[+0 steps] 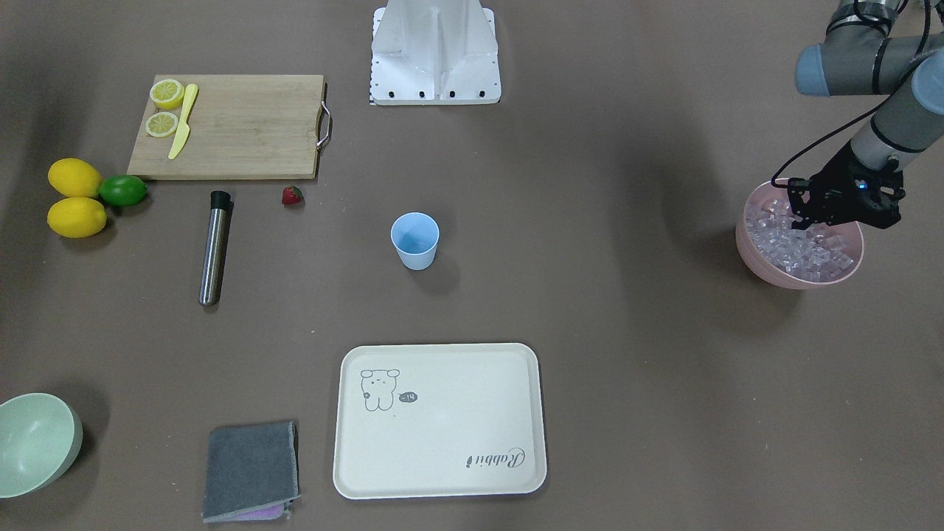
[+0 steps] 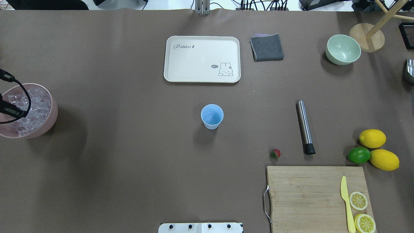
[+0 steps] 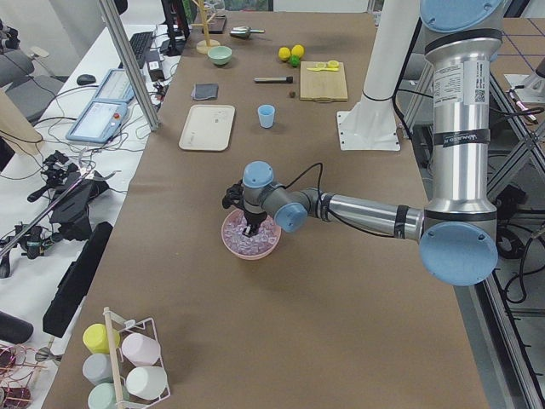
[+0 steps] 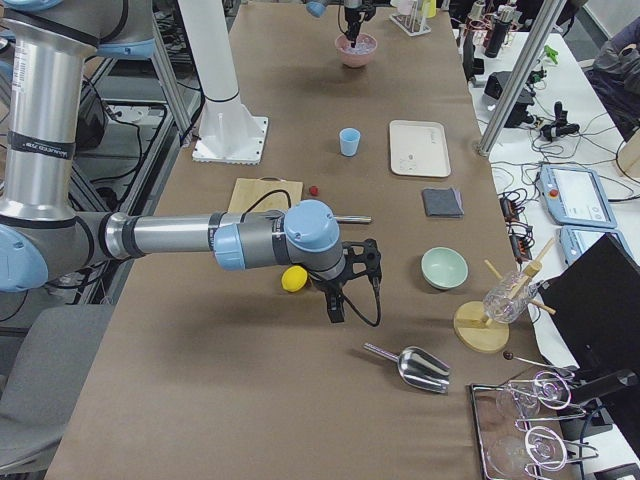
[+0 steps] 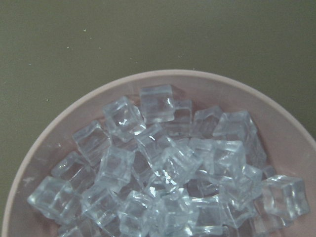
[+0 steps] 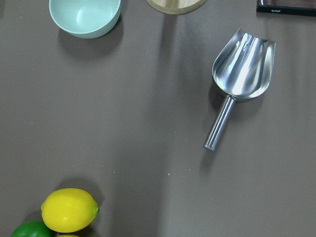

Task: Mash ice and strawberries in cup
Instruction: 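Close the left gripper on one clear ice cube in the bowl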

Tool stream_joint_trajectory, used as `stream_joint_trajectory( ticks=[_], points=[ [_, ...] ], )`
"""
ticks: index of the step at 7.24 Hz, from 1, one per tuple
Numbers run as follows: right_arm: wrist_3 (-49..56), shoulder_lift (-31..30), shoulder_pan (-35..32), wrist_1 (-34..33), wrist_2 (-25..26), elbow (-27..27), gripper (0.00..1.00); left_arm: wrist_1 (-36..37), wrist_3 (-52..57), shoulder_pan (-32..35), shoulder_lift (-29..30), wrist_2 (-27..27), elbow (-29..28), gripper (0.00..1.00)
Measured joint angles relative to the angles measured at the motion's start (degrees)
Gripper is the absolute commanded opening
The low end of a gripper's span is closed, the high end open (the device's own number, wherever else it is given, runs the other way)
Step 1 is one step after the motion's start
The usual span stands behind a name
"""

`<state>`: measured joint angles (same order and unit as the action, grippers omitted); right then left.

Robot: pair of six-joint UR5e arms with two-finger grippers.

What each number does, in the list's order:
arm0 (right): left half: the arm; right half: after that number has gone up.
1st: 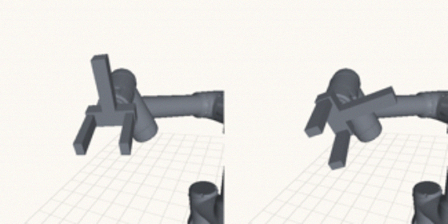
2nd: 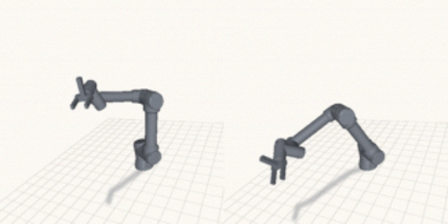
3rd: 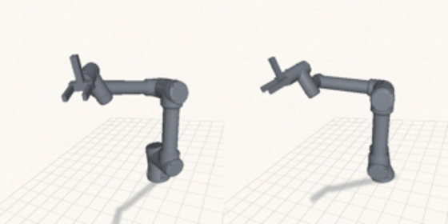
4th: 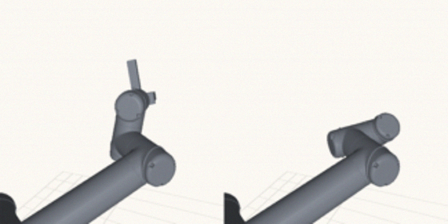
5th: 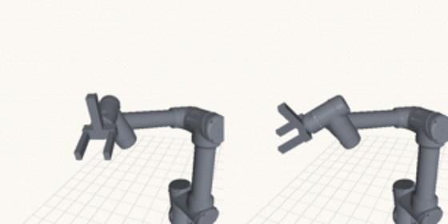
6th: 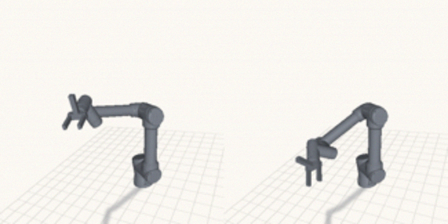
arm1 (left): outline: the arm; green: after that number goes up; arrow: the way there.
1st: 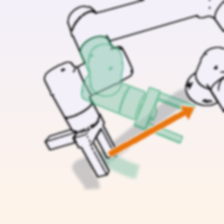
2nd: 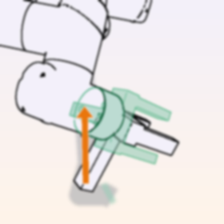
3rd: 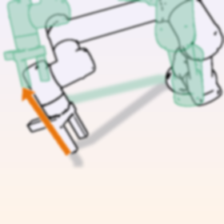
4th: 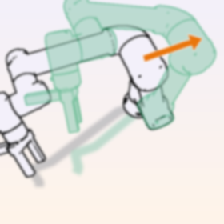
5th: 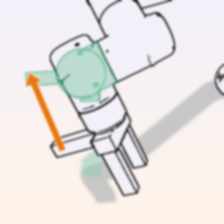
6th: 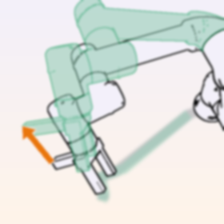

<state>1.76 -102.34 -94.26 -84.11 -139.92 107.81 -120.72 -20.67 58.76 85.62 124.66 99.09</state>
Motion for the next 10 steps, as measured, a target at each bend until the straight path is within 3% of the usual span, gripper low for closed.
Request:
stream_joint_trajectory(
  ticks=[1,8,10],
  points=[
    [0.0,0.0,0.0,0.0,0.0,0.0,1.0,0.2,0.0,0.0,0.1,0.1,0.4,0.77],
    [0.0,0.0,0.0,0.0,-0.1,0.0,1.0,0.4,0.0,0.8,0.9,0.2,0.1,0.79],
    [0.0,0.0,0.0,0.0,-0.1,-0.1,1.0,0.4,0.0,0.7,1.4,0.1,-0.5,0.73]
  ],
)
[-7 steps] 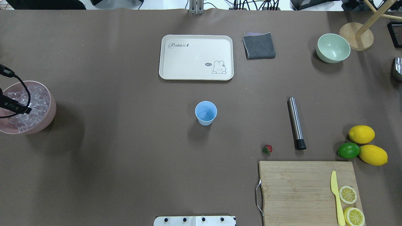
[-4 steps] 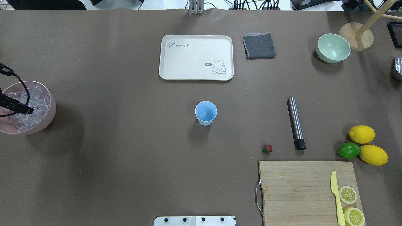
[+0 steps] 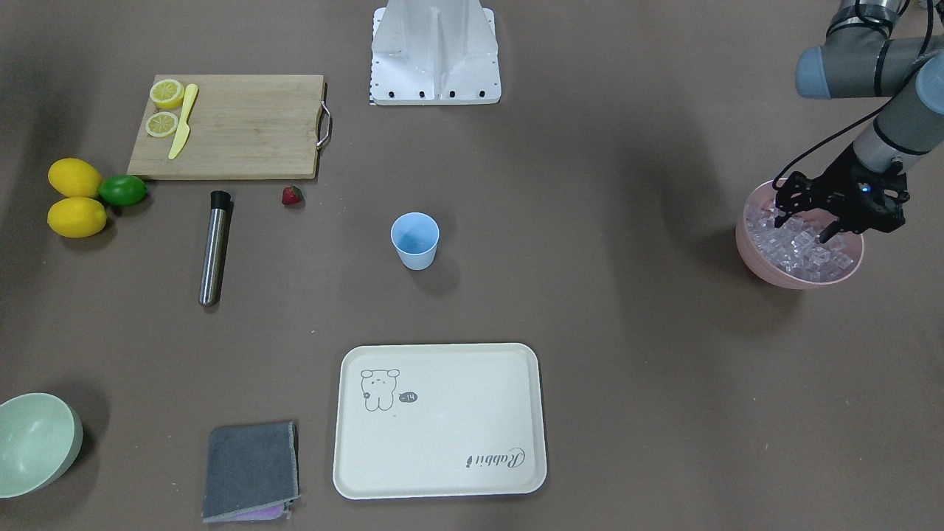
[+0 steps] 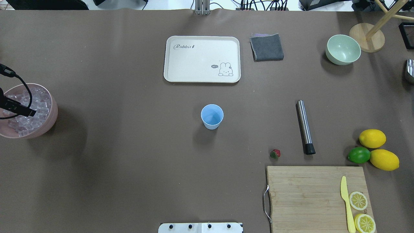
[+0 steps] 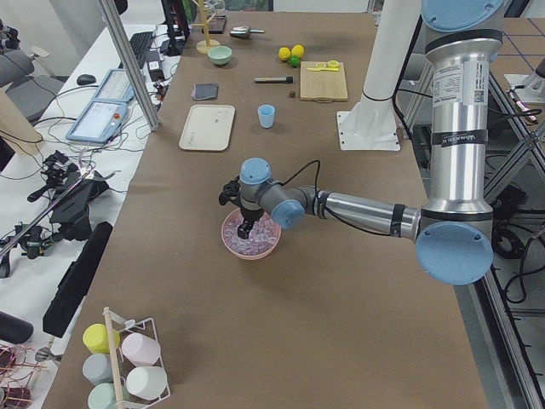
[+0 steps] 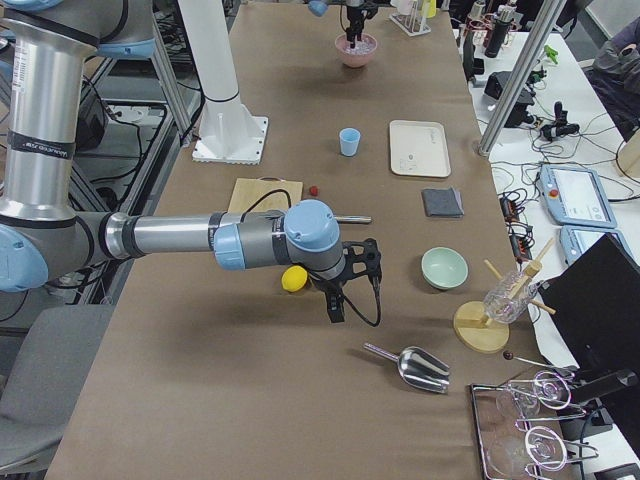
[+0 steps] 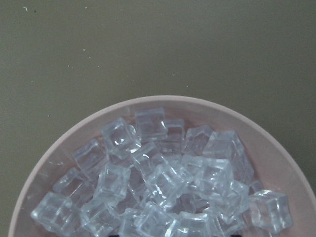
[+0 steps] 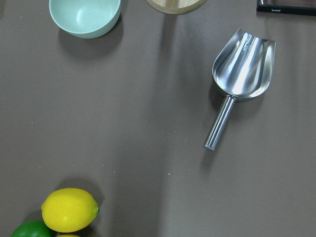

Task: Mash ice and strawberries in cup
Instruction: 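Close the left gripper on one clear ice cube in the bowl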

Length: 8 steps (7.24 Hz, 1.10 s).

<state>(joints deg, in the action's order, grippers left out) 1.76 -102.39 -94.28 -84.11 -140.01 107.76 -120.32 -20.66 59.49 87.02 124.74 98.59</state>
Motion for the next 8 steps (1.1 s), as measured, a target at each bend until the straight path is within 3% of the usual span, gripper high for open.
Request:
stream_joint_trajectory(
  ticks=[2,4,5,8],
  points=[
    [0.0,0.0,0.0,0.0,0.0,0.0,1.0,-0.1,0.0,0.0,0.0,-0.1,-0.2,0.5],
    [0.0,0.0,0.0,0.0,0.0,0.0,1.0,-0.2,0.1,0.1,-0.1,-0.1,-0.1,0.09],
    [0.0,0.0,0.0,0.0,0.0,0.0,1.0,-0.2,0.1,0.2,-0.1,-0.1,-0.1,0.0],
    [0.0,0.0,0.0,0.0,0.0,0.0,1.0,-0.2,0.5,1.8,0.1,0.3,0.7,0.0]
  ],
)
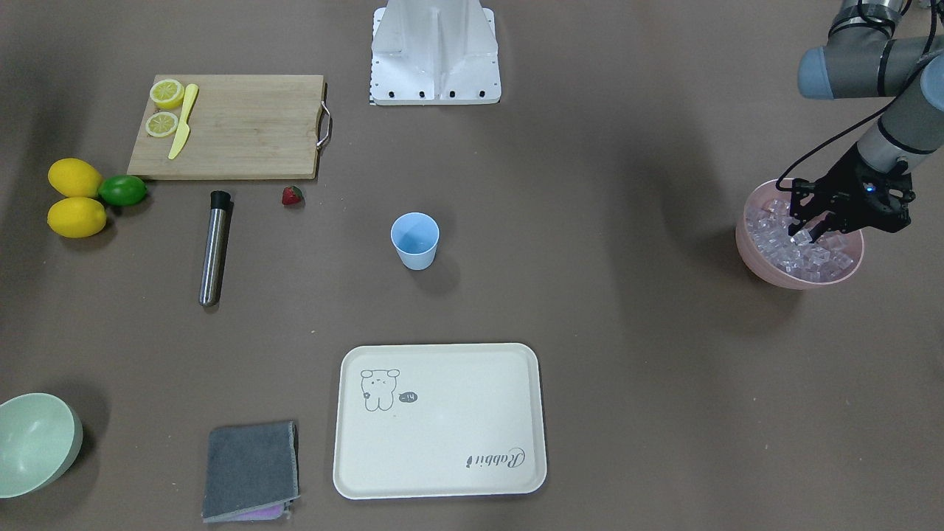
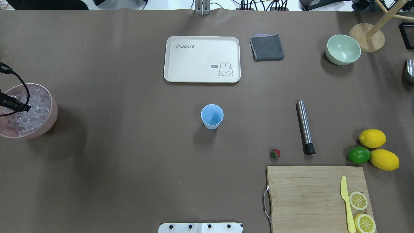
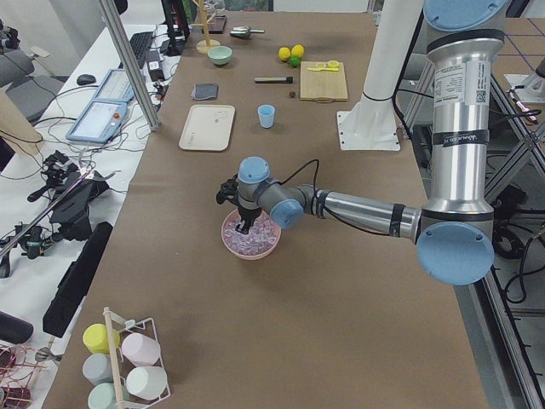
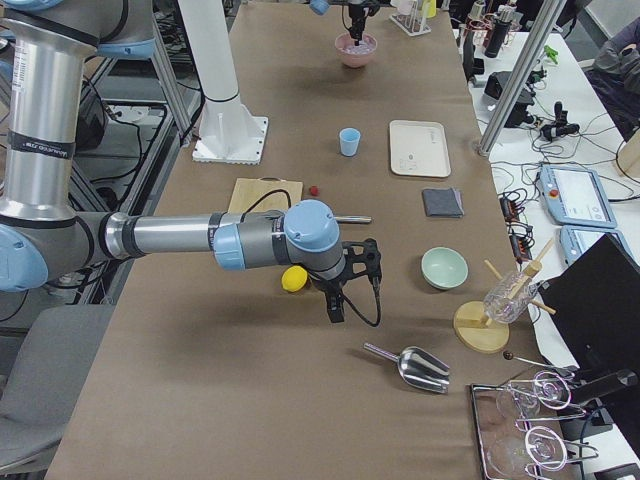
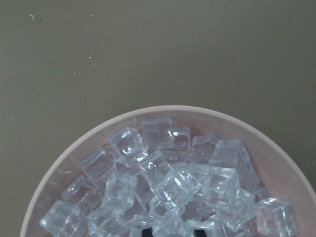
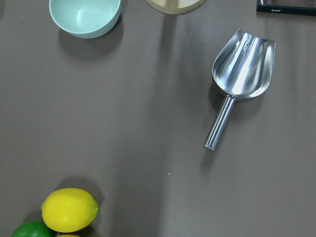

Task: Mash ice and strawberries in cup
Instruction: 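Close the left gripper on one clear ice cube in the bowl, then lift the ice cube and carry it with the left gripper to the blue cup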

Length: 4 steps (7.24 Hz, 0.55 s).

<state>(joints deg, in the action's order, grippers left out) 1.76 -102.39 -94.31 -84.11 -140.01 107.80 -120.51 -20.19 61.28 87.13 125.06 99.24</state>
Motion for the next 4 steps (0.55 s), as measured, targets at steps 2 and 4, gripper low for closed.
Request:
stream_joint_trajectory(
  ticks=[2,4],
  points=[
    [0.0,0.1,0.0,0.0,0.0,0.0,1.0,0.0,0.2,1.2,0.6,0.4,2.0,0.0],
    [0.0,0.1,0.0,0.1,0.0,0.0,1.0,-0.4,-1.7,1.6,3.1,0.5,4.5,0.0]
  ],
)
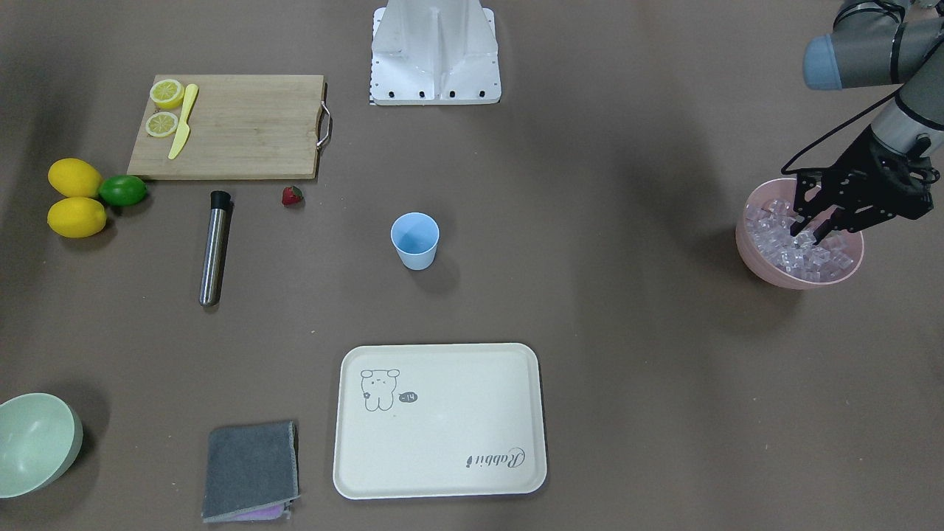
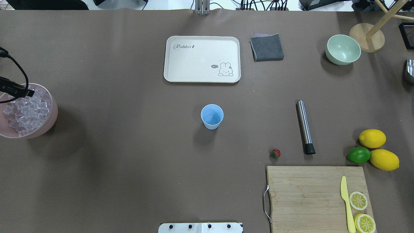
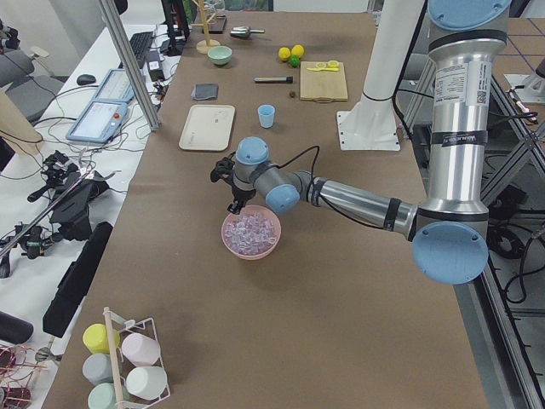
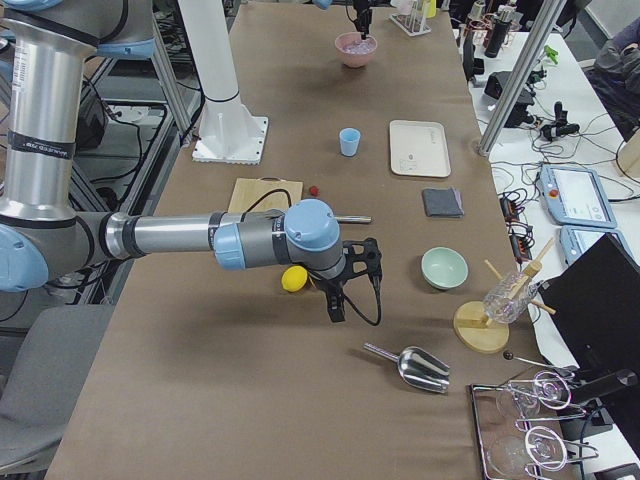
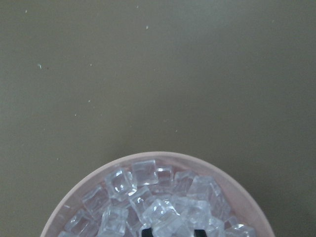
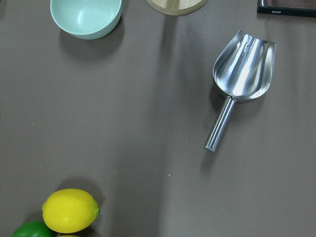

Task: Mash ice and strawberries in cup
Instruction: 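Lift the ice cube and carry it with the left gripper to the blue cup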

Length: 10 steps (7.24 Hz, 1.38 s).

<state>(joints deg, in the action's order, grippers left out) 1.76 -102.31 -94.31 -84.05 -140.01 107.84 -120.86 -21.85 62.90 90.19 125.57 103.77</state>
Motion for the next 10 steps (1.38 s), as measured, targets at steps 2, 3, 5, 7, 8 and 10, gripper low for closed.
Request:
stream_joint_trajectory(
  ticks=[2,3,5,7,8,10],
  points=[
    [0.0,0.0,0.0,0.0,0.0,0.0,1.0,0.3,-9.6,-1.8,5.1,-0.3,0.5,0.0],
    [0.1,-0.1,0.0,0.0,0.0,0.0,1.0,0.3,-15.1,-4.2,8.0,-0.5,0.4,0.0],
    [0.1,-0.1,0.0,0.0,0.0,0.0,1.0,0.2,-27.1,-10.8,15.1,-2.5,0.1,0.0],
    [0.0,-0.1,0.0,-0.1,-0.1,0.0,1.0,0.3,-36.9,-20.4,21.6,-10.9,-0.4,0.0],
    [0.0,-0.1,0.0,-0.1,-0.1,0.0,1.0,0.4,-40.2,-24.6,24.5,-15.1,-0.9,0.0],
    [0.0,-0.2,0.0,-0.3,-0.1,-0.1,1.0,0.4,-44.2,-30.8,29.4,-22.3,-2.5,0.0]
  ],
)
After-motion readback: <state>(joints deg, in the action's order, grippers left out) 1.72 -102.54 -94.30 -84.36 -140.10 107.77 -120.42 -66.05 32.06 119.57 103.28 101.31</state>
